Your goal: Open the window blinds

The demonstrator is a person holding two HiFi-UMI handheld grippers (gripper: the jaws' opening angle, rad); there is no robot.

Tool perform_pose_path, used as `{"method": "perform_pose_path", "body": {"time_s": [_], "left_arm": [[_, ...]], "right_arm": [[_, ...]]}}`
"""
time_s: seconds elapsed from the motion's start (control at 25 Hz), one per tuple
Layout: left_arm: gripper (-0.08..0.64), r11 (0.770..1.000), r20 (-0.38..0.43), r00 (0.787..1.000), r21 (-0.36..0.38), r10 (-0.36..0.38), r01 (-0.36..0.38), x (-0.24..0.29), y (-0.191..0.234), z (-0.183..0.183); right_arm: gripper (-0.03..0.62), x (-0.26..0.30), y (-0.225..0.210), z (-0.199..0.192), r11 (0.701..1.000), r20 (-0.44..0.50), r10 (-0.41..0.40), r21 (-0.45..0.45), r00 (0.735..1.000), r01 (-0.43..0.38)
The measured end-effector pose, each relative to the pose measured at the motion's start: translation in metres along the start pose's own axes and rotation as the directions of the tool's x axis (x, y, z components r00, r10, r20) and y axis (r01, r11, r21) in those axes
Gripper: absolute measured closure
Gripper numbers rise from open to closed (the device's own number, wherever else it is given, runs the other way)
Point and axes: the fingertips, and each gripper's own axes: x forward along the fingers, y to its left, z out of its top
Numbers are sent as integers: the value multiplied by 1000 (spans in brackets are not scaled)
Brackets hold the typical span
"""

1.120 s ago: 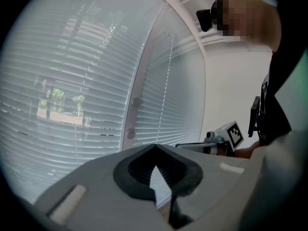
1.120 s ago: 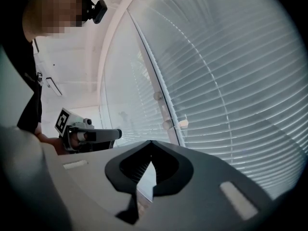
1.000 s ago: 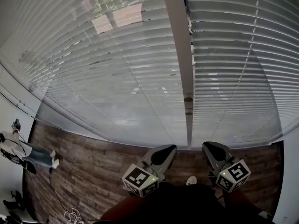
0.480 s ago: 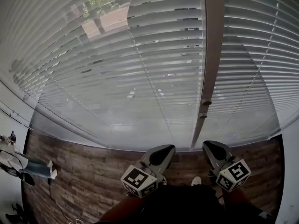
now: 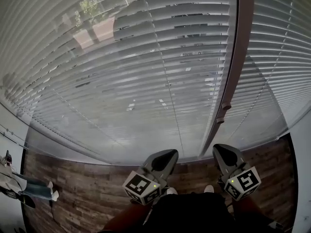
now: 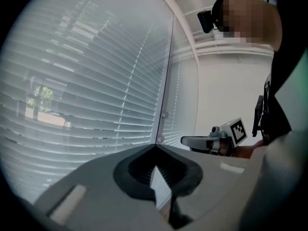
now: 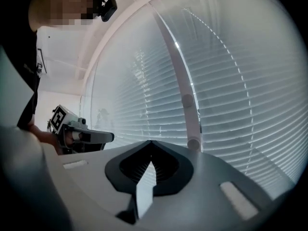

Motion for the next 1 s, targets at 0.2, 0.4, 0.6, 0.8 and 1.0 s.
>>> {"method": "perform_pose_path", "body": {"time_s": [0.2, 0.4, 0.6, 0.8, 1.0], "left_arm": [[560, 1000, 13, 1000, -14, -25, 25, -28, 8, -2], [560, 999, 19, 1000, -28, -17, 18, -30, 16, 4], [560, 999, 34, 999, -35, -9, 11, -39, 22, -7], [560, 999, 35, 999, -39, 6, -5, -43, 23, -4], [560, 998, 43, 999, -58, 13, -11, -52, 22, -3]], "right_arm": [[566, 6, 4, 31, 978, 50, -117, -167, 992, 124], [537, 18, -30, 76, 912, 100, -238, -320, 966, 258], [503, 27, -46, 94, 888, 140, -296, -323, 945, 327], [446, 39, -61, 102, 885, 117, -343, -294, 932, 362], [428, 47, -66, 87, 893, 56, -373, -249, 926, 374]]}}
